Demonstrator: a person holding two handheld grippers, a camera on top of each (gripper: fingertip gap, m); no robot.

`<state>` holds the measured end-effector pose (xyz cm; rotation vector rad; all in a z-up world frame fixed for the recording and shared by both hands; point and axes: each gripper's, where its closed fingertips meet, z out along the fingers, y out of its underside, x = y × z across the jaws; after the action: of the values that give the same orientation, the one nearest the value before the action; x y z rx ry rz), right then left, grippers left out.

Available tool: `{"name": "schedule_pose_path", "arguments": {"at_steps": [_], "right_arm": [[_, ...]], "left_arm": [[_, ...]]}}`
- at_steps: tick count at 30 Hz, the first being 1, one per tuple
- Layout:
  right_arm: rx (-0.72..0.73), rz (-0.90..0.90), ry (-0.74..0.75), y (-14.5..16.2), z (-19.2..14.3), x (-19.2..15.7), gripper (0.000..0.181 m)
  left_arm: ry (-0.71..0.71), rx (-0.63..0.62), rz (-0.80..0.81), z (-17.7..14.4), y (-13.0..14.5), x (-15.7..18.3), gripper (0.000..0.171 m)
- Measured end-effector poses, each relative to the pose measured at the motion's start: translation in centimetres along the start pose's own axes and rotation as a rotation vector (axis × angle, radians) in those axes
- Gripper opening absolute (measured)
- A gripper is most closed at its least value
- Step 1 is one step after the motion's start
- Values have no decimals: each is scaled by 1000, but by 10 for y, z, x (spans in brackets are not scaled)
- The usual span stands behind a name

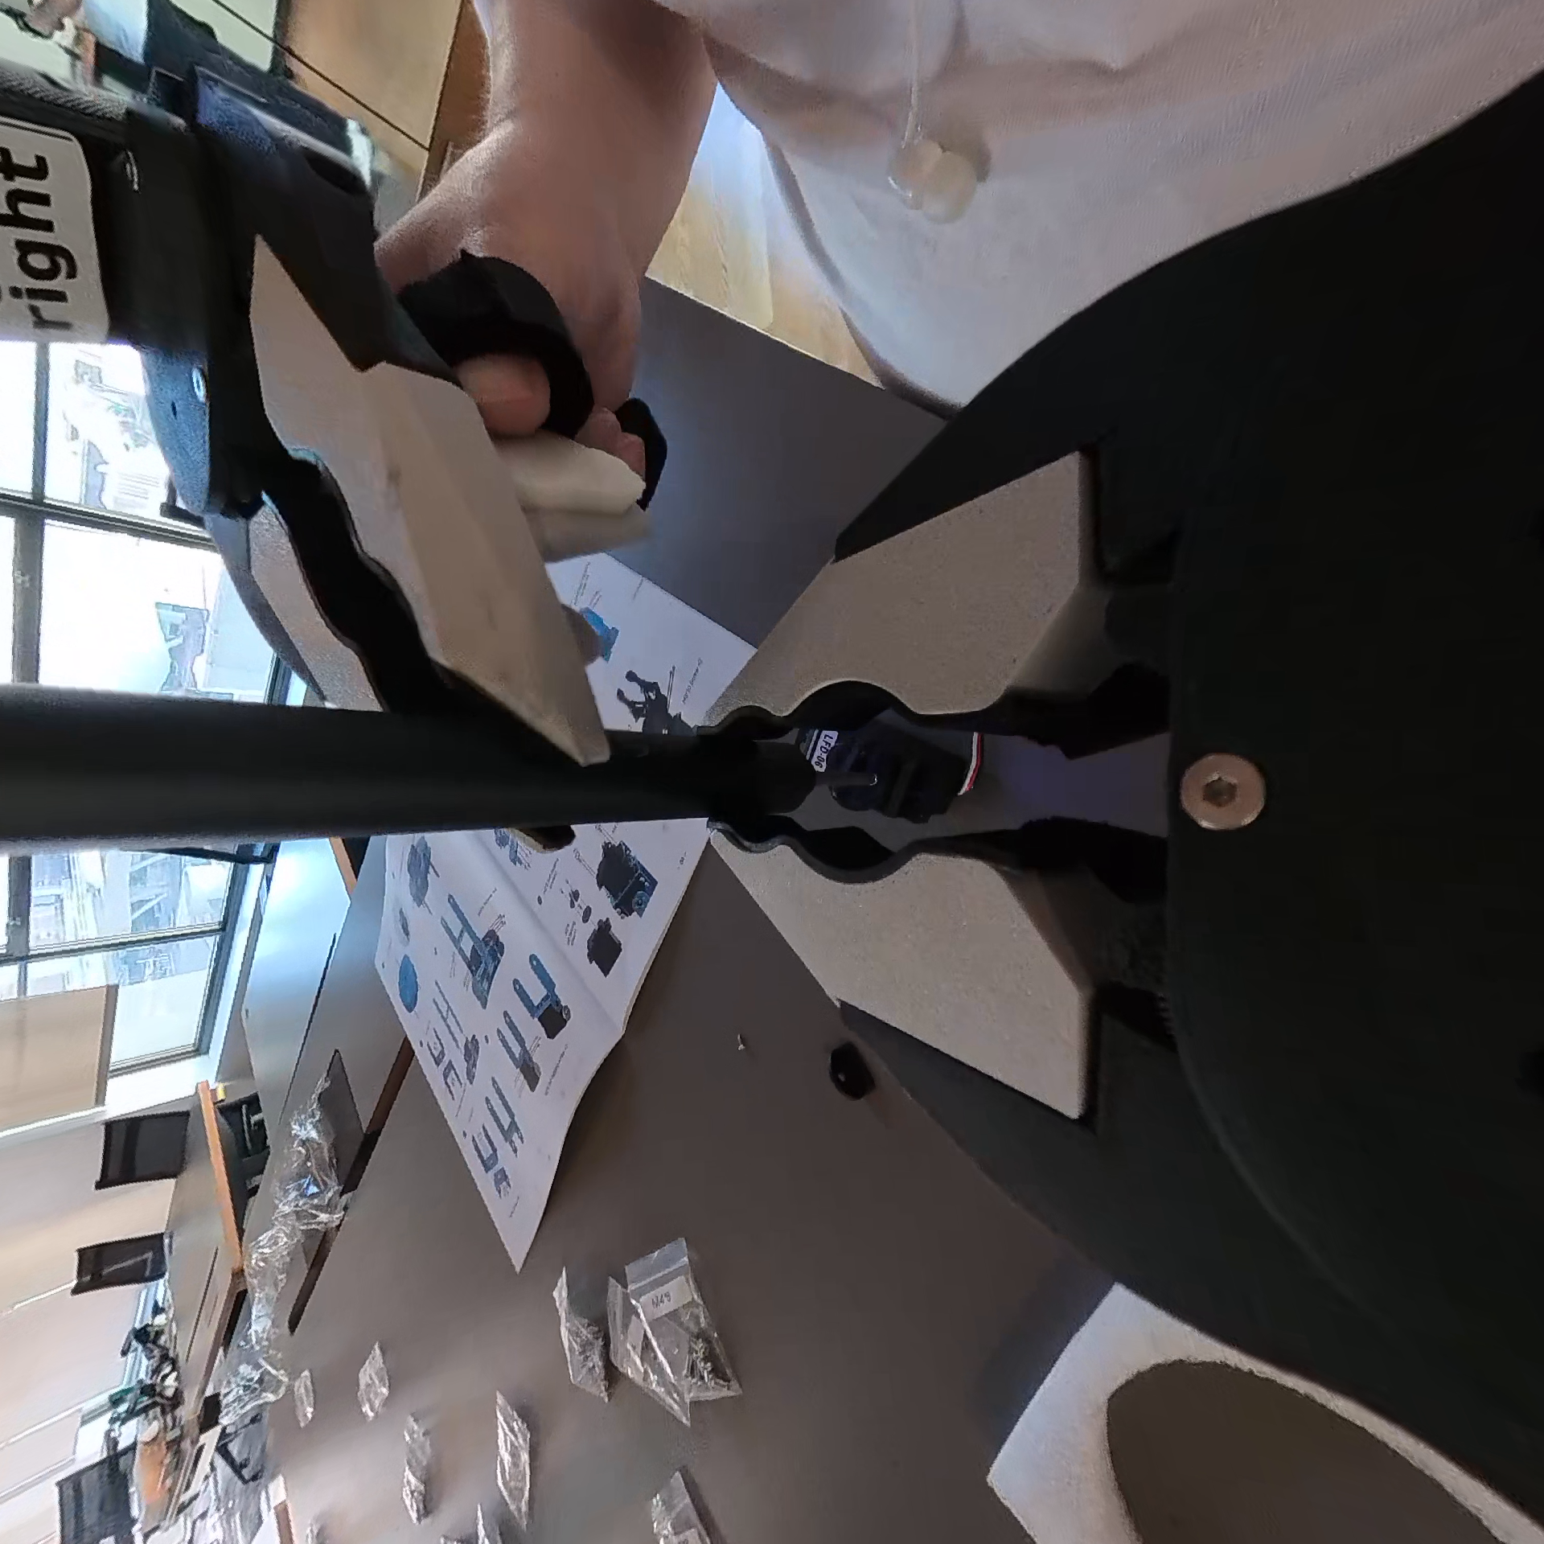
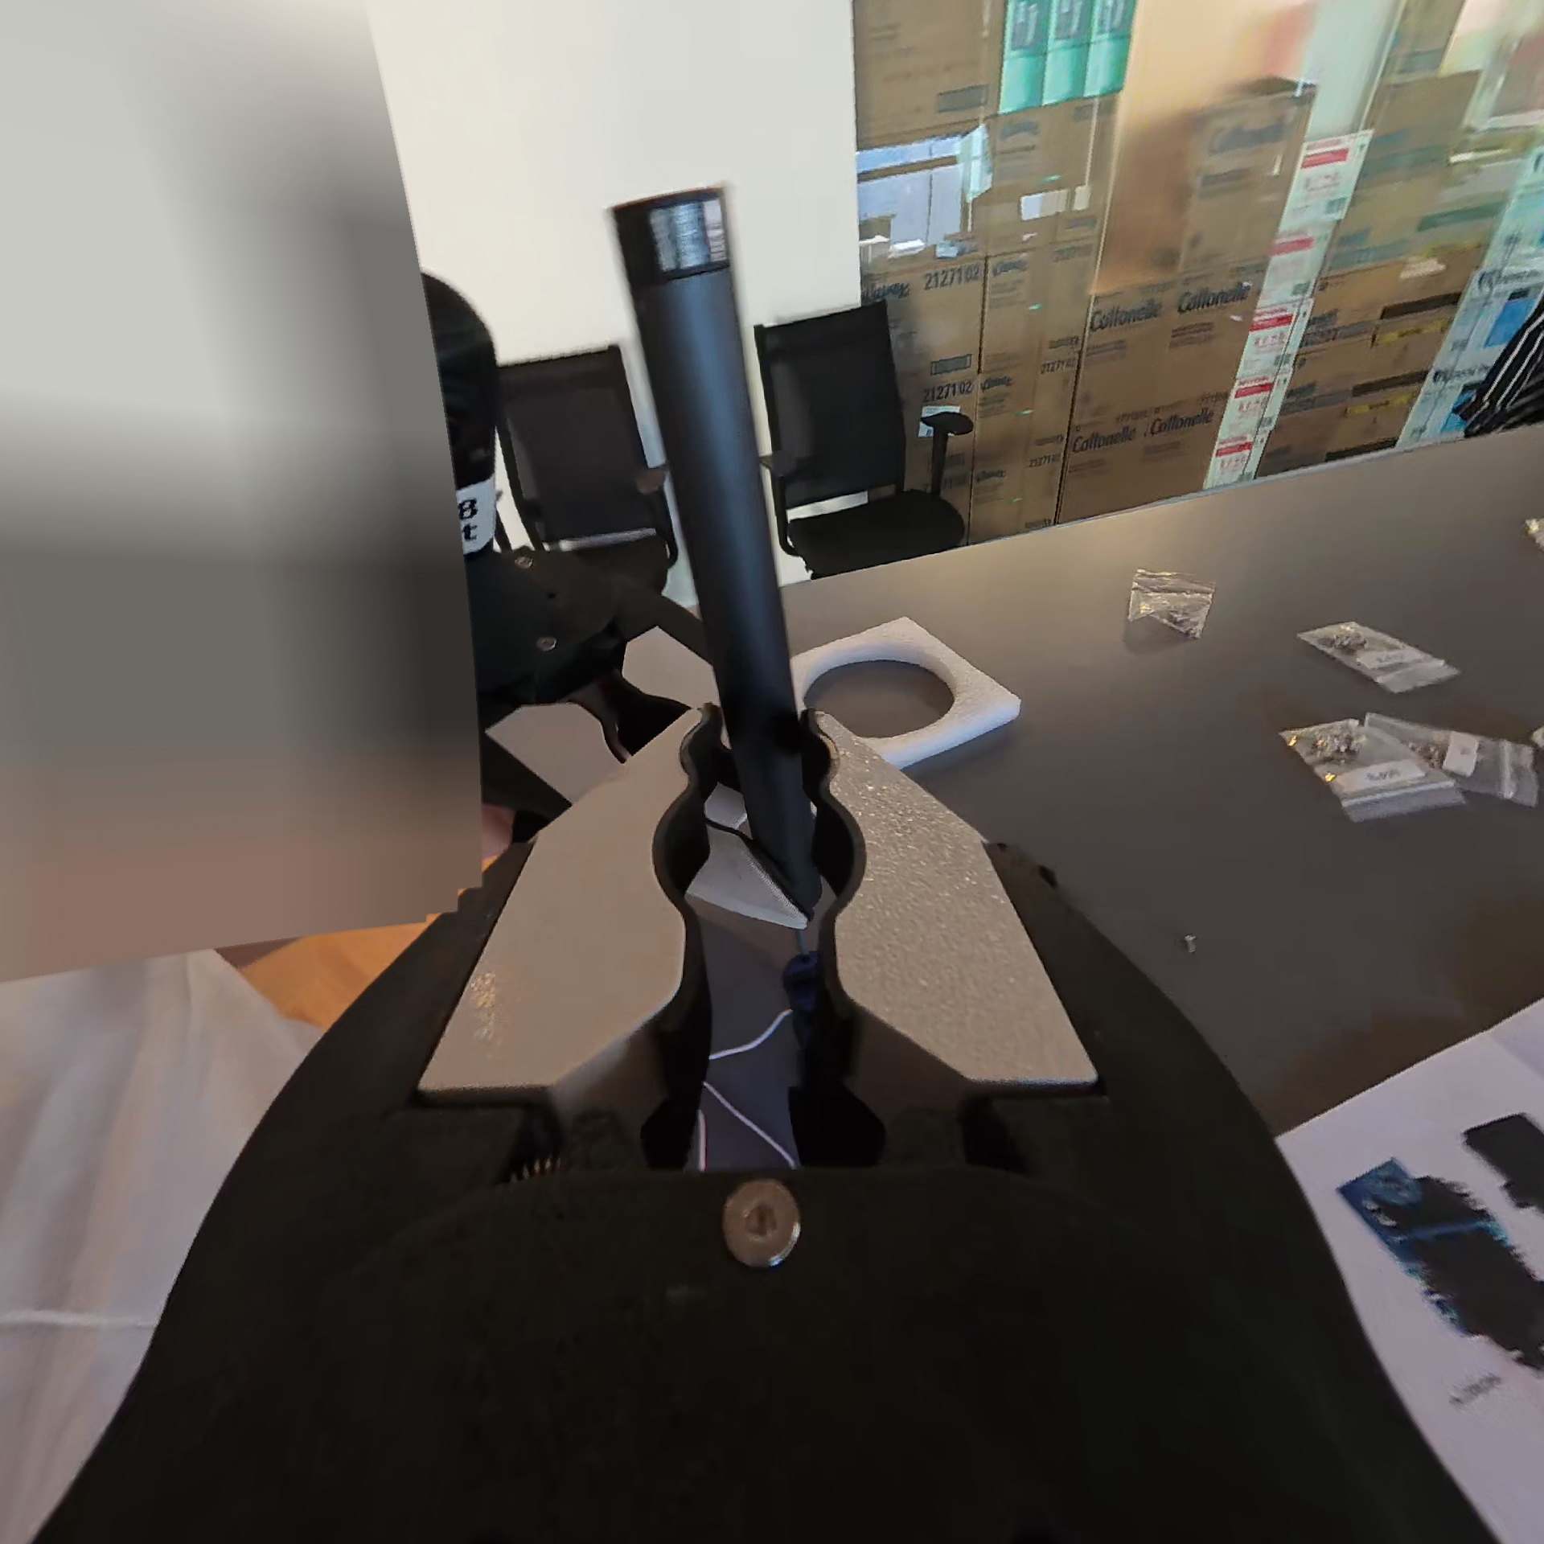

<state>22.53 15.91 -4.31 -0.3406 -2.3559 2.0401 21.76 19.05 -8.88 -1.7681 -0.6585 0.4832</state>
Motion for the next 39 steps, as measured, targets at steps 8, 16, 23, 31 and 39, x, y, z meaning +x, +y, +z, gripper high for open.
{"name": "schedule_pose_path", "arguments": {"at_steps": [8, 16, 23, 31, 39], "right_arm": [[11, -14, 23, 3, -3, 0, 16], [8, -16, 10, 2, -6, 3, 16], [-8, -22, 3, -1, -7, 4, 16], [-24, -22, -3, -3, -6, 5, 16], [-34, -46, 0, -4, -5, 6, 16]], "left_arm": [[-5, -2, 35, 0, 0, 3, 16], [167, -192, 79, -7, 50, 3, 54], [284, -173, 75, 6, 45, 6, 33], [277, -193, 90, 13, 55, 4, 20], [274, -200, 82, 13, 55, 3, 20]]}}
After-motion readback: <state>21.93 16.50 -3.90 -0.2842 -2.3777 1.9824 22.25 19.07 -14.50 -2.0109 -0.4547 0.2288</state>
